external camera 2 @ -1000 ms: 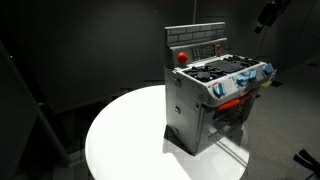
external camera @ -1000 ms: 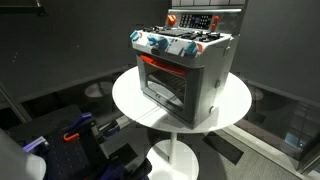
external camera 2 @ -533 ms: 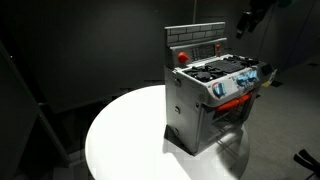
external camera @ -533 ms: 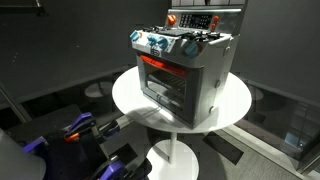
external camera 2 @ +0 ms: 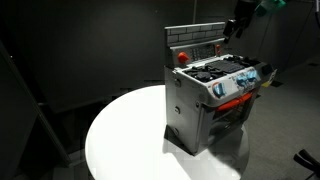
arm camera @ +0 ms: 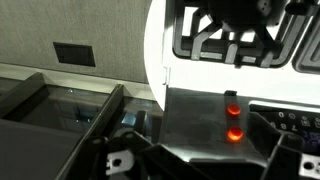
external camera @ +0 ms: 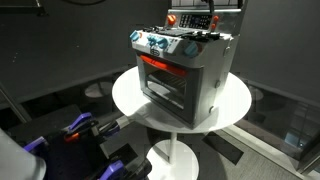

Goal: Press the top red button on the right

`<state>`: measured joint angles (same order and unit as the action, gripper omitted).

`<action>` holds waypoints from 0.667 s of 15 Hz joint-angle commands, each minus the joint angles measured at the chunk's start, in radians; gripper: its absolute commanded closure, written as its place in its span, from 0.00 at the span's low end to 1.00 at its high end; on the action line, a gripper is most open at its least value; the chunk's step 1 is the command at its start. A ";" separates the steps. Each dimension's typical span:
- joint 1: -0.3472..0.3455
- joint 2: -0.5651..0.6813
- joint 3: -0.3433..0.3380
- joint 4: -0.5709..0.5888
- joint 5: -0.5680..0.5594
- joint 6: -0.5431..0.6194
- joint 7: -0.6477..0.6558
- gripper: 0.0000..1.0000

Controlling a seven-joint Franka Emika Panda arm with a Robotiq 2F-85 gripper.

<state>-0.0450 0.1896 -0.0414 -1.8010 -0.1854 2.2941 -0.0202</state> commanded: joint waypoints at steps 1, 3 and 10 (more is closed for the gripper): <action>0.009 0.063 -0.001 0.103 0.024 -0.064 0.016 0.00; 0.011 0.081 0.000 0.129 0.031 -0.084 0.017 0.00; 0.011 0.130 0.000 0.195 0.061 -0.134 0.015 0.00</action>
<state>-0.0356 0.2857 -0.0413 -1.6703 -0.1482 2.2062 -0.0196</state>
